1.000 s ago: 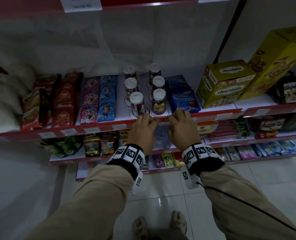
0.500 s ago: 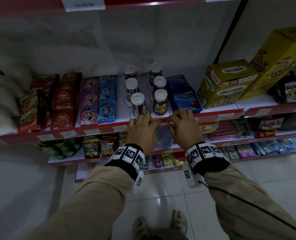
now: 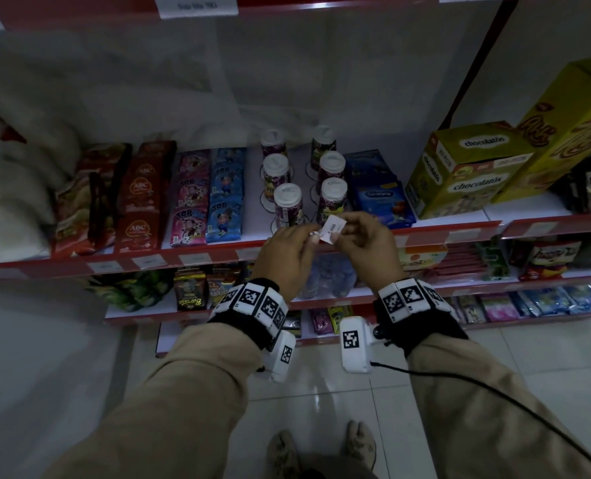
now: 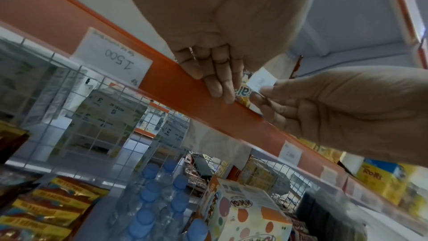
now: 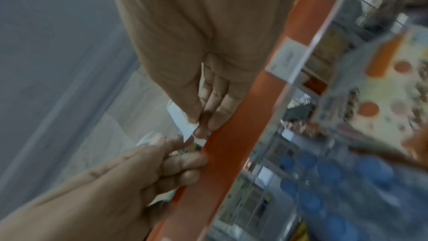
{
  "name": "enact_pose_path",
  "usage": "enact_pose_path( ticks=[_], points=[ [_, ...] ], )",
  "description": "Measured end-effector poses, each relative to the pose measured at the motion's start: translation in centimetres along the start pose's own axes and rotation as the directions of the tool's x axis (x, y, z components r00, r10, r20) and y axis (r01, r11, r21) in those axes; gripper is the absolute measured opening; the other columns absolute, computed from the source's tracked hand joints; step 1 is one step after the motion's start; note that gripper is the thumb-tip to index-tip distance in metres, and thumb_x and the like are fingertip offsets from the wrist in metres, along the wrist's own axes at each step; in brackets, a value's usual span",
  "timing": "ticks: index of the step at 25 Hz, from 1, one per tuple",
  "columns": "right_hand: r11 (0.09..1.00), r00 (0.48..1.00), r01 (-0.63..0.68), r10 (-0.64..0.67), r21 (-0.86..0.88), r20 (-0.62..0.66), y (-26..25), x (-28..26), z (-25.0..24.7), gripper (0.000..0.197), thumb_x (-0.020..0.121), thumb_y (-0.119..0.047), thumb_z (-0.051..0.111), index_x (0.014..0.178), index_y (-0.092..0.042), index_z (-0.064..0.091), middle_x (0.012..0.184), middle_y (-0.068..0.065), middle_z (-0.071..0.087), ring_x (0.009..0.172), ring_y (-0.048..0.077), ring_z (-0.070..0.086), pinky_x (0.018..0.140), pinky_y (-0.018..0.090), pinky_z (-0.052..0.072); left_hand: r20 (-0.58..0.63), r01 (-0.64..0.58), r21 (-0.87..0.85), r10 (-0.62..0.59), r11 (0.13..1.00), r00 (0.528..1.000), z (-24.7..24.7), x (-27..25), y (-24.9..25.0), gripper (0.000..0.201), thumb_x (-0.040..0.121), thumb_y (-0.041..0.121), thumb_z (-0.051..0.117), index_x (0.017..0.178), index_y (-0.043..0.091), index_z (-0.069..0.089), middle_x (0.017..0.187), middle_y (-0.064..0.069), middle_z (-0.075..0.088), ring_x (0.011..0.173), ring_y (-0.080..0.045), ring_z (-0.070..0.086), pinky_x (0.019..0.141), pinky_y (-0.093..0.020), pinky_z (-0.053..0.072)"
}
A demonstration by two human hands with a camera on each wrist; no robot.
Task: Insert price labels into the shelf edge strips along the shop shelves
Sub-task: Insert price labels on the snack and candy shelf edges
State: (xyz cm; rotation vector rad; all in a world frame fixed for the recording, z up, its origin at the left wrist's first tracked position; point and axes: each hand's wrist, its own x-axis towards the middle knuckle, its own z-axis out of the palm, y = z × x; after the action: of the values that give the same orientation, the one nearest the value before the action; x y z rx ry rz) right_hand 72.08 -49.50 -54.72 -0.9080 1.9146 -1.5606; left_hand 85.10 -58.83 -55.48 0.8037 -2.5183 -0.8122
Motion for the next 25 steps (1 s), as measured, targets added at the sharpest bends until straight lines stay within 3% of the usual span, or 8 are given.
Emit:
enact_pose_path(
  ticks=[3,5,8,11,13,18,22,25],
  points=[
    [0.987,0.997,-0.075,0.076,0.144,0.001,0.1,-0.9,1.2,0.024,0.085,0.005,0.064,0.108,0.001,0.060,0.088,0.010,0.065,0.085,0.019,0.062,0.078,0.027,0.054,-0.006,0.015,0.032,-0.015,0.999,1.000,-0.1,0.2,0.2,0.023,0.098,0.026,0.048,0.106,0.009,0.061,0.101,-0.011,0.065,0.097,-0.030,0.055,0.082,-0.041,0.045],
    [0.993,0.998,-0.066,0.067,0.096,-0.007,0.1,-1.4,1.4,0.026,0.086,0.003,0.064,0.111,0.001,0.059,0.090,0.012,0.065,0.084,0.017,0.062,0.078,0.029,0.054,-0.008,0.014,0.084,-0.013,0.996,1.000,-0.1,0.2,0.4,0.016,0.096,0.022,0.051,0.098,0.008,0.059,0.095,-0.010,0.063,0.093,-0.030,0.054,0.079,-0.042,0.043],
    [0.976,0.988,0.149,-0.152,-0.160,-0.003,-0.4,-1.6,0.7,0.028,0.088,-0.002,0.061,0.115,-0.007,0.060,0.100,0.007,0.063,0.083,0.012,0.060,0.075,0.026,0.052,0.021,-0.012,0.209,0.007,0.978,1.000,-0.1,0.1,0.8,0.015,0.096,0.021,0.049,0.098,0.010,0.058,0.099,-0.008,0.061,0.097,-0.028,0.051,0.080,-0.038,0.036],
    [0.750,0.927,0.361,-0.354,-0.554,0.125,-0.7,-1.0,0.1,0.024,0.086,-0.003,0.058,0.109,-0.008,0.065,0.097,0.014,0.062,0.088,0.030,0.056,0.074,0.036,0.047,0.077,-0.040,0.311,0.016,0.950,0.997,-0.5,0.4,0.8,0.017,0.096,0.023,0.046,0.102,0.012,0.058,0.104,-0.005,0.060,0.101,-0.027,0.051,0.082,-0.036,0.033],
    [0.652,0.906,0.399,-0.389,-0.644,0.167,-0.6,-0.7,0.0,0.019,0.085,-0.002,0.058,0.101,-0.006,0.066,0.091,0.015,0.064,0.085,0.034,0.056,0.070,0.038,0.044,0.079,-0.052,0.328,0.027,0.943,0.996,-1.1,0.2,0.6,0.018,0.095,0.024,0.046,0.104,0.014,0.058,0.104,-0.004,0.061,0.100,-0.026,0.053,0.082,-0.036,0.032],
    [0.795,0.948,0.277,-0.319,-0.539,0.015,0.6,-0.3,0.1,0.012,0.088,-0.007,0.059,0.097,-0.011,0.065,0.090,0.010,0.067,0.088,0.029,0.056,0.070,0.034,0.046,0.045,-0.037,0.340,0.023,0.940,0.999,-2.6,-1.3,-0.9,0.012,0.093,0.020,0.049,0.100,0.016,0.059,0.100,-0.002,0.060,0.098,-0.024,0.052,0.084,-0.034,0.033],
    [0.745,0.941,0.309,-0.331,-0.591,0.074,1.0,-0.2,1.1,0.012,0.084,-0.007,0.062,0.094,-0.012,0.066,0.092,0.011,0.066,0.089,0.032,0.052,0.077,0.043,0.045,0.044,0.002,0.272,-0.014,0.962,0.999,-2.7,-1.4,-1.2,0.025,0.089,0.008,0.048,0.111,0.015,0.058,0.107,-0.004,0.061,0.103,-0.025,0.051,0.088,-0.037,0.037],
    [0.707,0.939,0.312,-0.331,-0.635,0.094,1.2,-0.5,1.5,0.015,0.082,-0.007,0.064,0.096,-0.012,0.068,0.097,0.012,0.064,0.091,0.034,0.051,0.079,0.044,0.044,0.046,-0.002,0.255,-0.010,0.967,0.999,-2.3,-1.6,-1.0,0.031,0.091,0.010,0.048,0.121,0.015,0.057,0.110,-0.009,0.057,0.104,-0.028,0.048,0.086,-0.041,0.041]
  ],
)
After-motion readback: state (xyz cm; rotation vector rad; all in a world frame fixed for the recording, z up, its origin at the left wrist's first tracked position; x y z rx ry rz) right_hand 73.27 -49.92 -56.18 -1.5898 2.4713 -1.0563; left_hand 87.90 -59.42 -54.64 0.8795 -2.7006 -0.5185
